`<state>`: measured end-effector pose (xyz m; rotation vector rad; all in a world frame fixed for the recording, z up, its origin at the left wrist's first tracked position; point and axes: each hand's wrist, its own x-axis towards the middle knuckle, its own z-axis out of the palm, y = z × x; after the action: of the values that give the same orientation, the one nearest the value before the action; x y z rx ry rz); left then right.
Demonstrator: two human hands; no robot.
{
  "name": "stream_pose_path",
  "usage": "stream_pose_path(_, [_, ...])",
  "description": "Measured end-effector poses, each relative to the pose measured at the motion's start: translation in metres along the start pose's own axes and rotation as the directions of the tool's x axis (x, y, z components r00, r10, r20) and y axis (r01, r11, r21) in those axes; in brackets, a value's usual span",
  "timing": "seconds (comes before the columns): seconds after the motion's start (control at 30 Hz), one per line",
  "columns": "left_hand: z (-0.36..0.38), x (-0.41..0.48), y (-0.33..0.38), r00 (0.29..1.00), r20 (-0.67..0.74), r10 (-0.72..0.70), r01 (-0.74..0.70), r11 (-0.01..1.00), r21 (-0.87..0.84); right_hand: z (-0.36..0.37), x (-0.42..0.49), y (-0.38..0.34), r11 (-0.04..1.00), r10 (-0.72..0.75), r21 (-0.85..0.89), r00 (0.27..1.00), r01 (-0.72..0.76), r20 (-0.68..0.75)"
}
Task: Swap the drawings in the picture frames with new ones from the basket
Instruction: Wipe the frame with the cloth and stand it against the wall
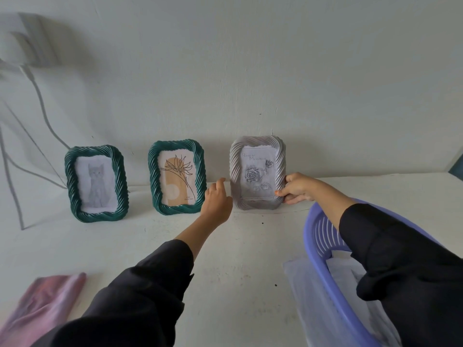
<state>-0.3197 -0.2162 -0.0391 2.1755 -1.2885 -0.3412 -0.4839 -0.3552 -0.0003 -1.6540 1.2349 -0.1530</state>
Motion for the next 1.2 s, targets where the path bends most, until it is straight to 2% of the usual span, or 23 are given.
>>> stream_pose_path(1.2, [0.0008,-0.0033,0.0009,1.0,0.018,-0.01,0.009,1.0,0.023,0.0021,-0.0068,-0.0038,0.999,0.035,-0.007,0.999,-0.035,-0.004])
